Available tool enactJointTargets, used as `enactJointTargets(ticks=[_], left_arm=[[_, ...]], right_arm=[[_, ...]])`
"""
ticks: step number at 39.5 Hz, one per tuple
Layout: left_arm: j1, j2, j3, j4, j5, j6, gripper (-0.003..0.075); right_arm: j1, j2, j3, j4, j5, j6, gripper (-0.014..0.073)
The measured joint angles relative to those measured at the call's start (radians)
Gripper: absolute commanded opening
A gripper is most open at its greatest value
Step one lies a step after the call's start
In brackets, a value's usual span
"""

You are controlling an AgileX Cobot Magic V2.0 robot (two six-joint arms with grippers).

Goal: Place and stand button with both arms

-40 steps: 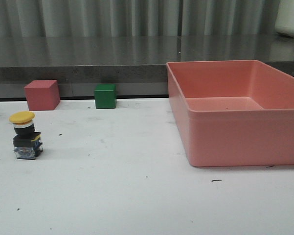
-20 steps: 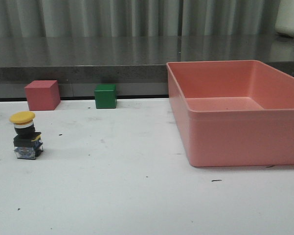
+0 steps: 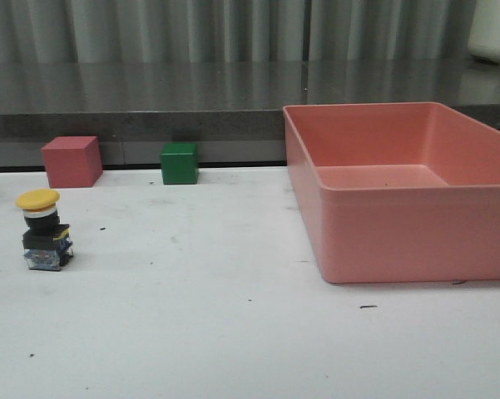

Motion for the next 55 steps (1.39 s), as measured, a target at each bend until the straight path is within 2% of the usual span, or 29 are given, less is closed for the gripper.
enactJointTargets(ticks=[8, 15, 55], left_arm=[[0.028, 0.0, 0.135, -0.006, -0.103, 0.0, -0.002], [0.028, 0.0, 0.137, -0.007, -0.167, 0.0, -0.002], [0.028, 0.0, 0.137, -0.008, -0.171, 0.0, -0.002]], right_arm=[[0.0, 0.0, 0.0, 0.0, 0.0, 0.0, -0.007], [0.0, 0.0, 0.0, 0.0, 0.0, 0.0, -0.007], [0.0, 0.0, 0.0, 0.0, 0.0, 0.0, -0.007]])
